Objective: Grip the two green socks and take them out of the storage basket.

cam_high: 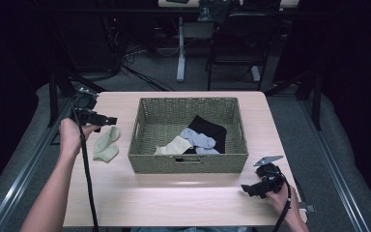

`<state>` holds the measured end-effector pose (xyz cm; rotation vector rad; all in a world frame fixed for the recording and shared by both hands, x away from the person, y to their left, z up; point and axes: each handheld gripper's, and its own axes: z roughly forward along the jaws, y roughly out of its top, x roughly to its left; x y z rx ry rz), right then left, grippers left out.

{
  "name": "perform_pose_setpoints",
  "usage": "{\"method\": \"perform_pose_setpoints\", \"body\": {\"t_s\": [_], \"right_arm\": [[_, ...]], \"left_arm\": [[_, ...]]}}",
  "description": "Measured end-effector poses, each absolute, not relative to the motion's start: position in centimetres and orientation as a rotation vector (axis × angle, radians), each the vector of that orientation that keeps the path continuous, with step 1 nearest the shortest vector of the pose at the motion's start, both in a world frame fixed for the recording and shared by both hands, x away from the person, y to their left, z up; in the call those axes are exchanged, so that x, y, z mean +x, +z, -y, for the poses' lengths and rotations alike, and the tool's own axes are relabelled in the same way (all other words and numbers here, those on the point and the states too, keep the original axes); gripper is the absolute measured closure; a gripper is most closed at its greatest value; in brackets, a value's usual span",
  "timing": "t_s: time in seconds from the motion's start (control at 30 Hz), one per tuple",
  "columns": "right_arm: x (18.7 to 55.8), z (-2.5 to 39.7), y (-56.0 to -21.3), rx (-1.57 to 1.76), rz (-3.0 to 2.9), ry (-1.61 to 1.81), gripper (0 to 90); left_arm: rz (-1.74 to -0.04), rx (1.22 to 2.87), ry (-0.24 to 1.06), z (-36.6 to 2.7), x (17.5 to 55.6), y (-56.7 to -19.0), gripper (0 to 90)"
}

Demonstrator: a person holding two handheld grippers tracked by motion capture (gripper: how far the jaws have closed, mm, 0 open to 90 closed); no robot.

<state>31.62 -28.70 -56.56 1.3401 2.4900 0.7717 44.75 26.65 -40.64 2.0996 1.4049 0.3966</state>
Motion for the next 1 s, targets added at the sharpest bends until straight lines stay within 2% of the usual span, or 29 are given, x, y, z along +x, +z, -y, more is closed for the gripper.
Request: {"method": "perform_pose_setpoints", "body": {"t_s": [0.17,0.4,0.67,1.0], "right_arm": [[31.6,28.7,-56.5,1.339,-2.489,0.776,0.8],[31.6,28.8,-56.5,1.344,-2.487,0.78,0.8],[31.5,28.8,-56.5,1.342,-2.484,0.782,0.8],[31.4,28.9,-56.4,1.342,-2.481,0.782,0.8]], "left_arm": [[-1.329,2.112,0.404,-23.9,45.2,-39.2,6.8],[-1.233,2.175,0.389,-19.2,45.9,-39.4,1.1],[-1.169,2.236,0.355,-15.3,46.8,-40.8,0.5],[-1.136,2.283,0.314,-12.2,47.6,-42.8,0.1]]}}
